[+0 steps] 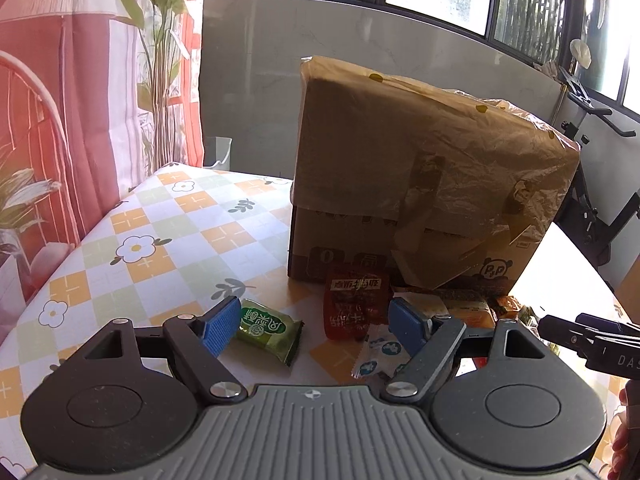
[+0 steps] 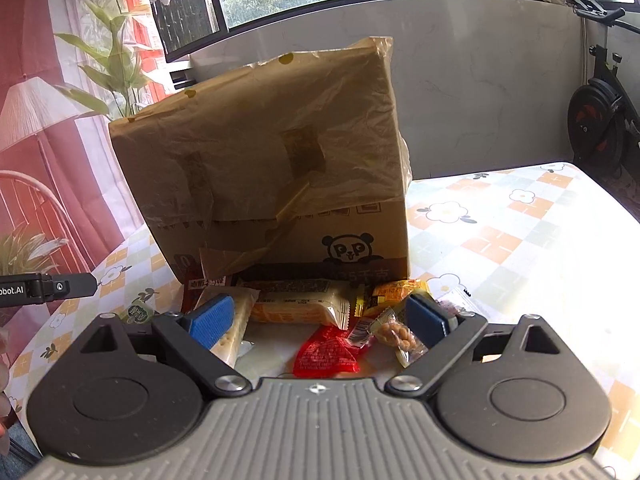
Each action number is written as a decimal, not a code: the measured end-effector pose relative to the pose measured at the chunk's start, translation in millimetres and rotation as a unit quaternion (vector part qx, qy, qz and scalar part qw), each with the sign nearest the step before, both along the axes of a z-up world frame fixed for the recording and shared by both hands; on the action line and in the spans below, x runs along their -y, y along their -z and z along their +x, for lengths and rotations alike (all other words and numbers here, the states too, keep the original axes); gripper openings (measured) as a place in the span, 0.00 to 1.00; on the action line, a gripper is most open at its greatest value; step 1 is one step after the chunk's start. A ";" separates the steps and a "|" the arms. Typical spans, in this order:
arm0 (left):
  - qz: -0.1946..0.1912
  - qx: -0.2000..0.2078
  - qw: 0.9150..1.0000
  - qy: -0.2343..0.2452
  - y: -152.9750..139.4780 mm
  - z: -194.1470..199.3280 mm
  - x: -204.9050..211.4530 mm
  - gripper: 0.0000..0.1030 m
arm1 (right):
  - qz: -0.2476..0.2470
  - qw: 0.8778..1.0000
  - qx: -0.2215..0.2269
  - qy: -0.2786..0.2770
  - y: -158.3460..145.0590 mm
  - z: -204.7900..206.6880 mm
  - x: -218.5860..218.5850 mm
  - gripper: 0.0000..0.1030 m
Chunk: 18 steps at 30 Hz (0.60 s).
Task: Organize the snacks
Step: 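Move both open tools back down to the small snacks on the table, then grasp the orange-printed pastry packet with the left tool while the right tool hovers nearby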
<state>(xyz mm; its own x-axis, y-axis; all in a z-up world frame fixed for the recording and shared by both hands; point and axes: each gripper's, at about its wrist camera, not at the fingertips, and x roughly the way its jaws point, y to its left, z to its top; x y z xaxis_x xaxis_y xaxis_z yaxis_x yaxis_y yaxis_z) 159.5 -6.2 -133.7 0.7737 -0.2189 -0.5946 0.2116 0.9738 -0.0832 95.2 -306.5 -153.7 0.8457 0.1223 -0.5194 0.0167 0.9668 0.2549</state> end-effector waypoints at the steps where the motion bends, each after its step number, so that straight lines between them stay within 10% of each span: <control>1: 0.000 -0.004 1.000 0.003 2.3 -0.9 1.2 0.80 | 0.000 1.000 -0.005 0.000 3.9 -1.3 -0.6 0.92; 18: -0.009 -0.076 0.992 0.101 44.4 -29.4 46.3 0.80 | -0.018 0.999 -0.050 0.007 34.6 -16.6 -0.8 0.92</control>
